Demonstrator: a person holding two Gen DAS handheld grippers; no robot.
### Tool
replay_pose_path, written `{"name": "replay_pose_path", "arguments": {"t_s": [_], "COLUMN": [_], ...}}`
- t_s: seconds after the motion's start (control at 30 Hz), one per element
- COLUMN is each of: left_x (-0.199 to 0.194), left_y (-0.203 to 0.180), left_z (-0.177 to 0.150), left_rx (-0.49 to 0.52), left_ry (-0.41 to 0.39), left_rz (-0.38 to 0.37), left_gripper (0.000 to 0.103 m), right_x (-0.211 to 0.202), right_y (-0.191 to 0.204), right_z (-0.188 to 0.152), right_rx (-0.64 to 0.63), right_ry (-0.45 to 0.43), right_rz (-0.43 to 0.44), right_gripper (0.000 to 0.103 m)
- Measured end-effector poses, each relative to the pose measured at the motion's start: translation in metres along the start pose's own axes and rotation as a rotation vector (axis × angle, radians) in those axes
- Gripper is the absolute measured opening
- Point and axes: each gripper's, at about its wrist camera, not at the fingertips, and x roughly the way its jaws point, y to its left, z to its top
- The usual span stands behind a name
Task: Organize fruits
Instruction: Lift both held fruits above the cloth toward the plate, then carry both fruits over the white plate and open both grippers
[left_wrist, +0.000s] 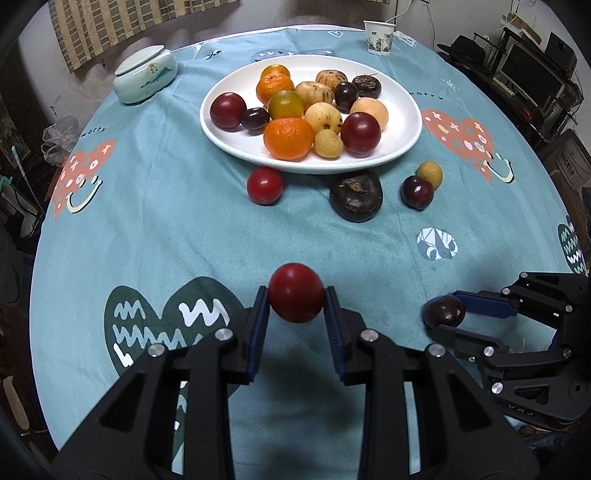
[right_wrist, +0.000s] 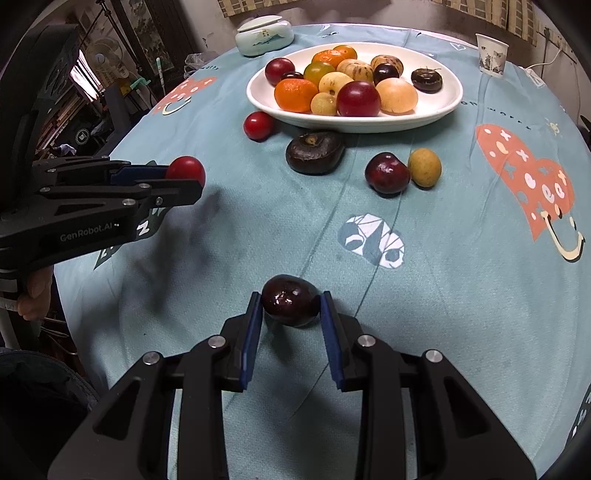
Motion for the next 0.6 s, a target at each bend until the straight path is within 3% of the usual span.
{"name": "replay_pose_path", "arguments": {"t_s": [0.6], "left_x": [0.0101], "left_y": [0.0007], "left_z": [0.0092], "left_rx": [0.005], "left_ry": [0.013], "left_rz": [-0.009], "left_gripper": [0.03], "right_x": [-0.0004], "right_y": [-0.0038], "right_z": [0.0009], "right_rx": [0.001], "right_ry": [0.01], "right_rz": [0.028], "right_gripper": [0.032]}}
